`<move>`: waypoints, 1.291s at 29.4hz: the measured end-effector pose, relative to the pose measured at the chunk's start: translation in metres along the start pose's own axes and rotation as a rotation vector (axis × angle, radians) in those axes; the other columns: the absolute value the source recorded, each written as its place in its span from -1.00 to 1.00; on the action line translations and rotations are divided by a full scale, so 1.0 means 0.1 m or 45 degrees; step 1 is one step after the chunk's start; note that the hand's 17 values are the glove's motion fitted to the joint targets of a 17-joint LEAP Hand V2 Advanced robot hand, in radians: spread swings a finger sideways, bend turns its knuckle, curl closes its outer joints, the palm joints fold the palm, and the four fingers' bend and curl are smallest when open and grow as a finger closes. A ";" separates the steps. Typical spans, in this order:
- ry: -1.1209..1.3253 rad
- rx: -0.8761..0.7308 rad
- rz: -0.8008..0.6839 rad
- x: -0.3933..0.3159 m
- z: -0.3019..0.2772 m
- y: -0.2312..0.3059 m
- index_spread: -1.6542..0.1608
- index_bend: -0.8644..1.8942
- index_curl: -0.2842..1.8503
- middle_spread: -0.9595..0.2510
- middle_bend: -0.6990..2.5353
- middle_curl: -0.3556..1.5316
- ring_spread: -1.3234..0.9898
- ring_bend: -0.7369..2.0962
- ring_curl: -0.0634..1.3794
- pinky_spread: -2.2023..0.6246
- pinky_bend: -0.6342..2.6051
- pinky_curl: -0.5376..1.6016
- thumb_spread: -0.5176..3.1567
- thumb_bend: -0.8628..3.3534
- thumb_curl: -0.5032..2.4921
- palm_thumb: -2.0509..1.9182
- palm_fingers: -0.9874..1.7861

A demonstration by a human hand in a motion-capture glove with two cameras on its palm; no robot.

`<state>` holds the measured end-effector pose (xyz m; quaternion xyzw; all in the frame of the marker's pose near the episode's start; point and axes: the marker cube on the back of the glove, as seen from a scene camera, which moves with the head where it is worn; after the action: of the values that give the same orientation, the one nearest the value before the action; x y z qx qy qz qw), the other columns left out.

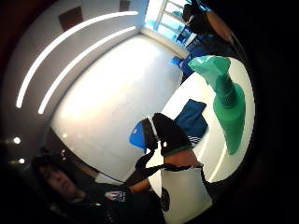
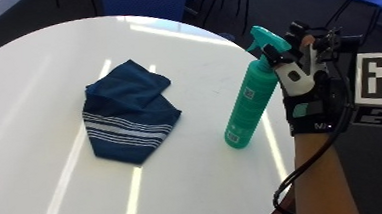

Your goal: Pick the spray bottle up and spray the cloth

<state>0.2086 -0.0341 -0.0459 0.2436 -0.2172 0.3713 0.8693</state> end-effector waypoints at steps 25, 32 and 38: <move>-0.272 -0.250 0.413 0.40 0.57 -0.11 0.48 -0.19 -0.34 0.34 -0.33 -0.17 0.03 -0.16 -0.41 0.63 -0.55 -0.35 -0.17 -0.60 -0.40 0.40 0.48; -0.379 -0.163 0.454 0.49 0.65 -0.13 0.50 -0.13 -0.30 0.31 -0.32 -0.16 0.00 -0.17 -0.38 0.61 -0.54 -0.34 -0.18 -0.61 -0.41 0.39 0.58; -0.431 -0.104 0.423 0.48 0.69 -0.19 0.51 -0.12 -0.29 0.27 -0.30 -0.14 -0.01 -0.14 -0.36 0.58 -0.51 -0.33 -0.19 -0.61 -0.41 0.39 0.63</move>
<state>0.2397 -0.0601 0.0309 0.2280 -0.4117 0.4539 0.7567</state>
